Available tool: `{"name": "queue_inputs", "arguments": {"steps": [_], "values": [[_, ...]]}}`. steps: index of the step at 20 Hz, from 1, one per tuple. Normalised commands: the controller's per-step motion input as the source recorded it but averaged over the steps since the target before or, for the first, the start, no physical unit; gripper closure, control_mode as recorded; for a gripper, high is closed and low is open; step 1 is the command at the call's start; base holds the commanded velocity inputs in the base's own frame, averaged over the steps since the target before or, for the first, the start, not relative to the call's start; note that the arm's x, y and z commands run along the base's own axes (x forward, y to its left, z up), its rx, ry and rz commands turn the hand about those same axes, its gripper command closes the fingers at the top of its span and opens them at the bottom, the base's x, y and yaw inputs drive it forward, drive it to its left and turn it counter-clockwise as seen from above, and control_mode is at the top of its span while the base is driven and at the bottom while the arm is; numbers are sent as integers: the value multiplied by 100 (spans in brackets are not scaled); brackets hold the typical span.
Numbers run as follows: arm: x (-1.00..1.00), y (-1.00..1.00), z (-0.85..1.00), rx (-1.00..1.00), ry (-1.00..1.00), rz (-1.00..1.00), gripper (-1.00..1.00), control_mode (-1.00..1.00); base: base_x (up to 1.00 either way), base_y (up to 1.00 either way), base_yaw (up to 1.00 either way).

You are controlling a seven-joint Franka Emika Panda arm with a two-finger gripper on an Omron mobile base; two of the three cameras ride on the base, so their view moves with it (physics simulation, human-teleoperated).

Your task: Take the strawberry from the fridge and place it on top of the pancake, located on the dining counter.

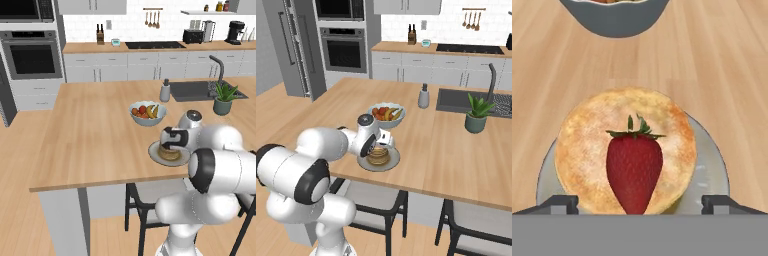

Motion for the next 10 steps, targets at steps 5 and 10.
{"name": "queue_inputs", "arguments": {"steps": [5,10], "values": [[-54,2,14,0,-11,0,-100,-100,0,0,0],[-76,26,65,-3,-14,7,-100,-100,0,0,0]]}}
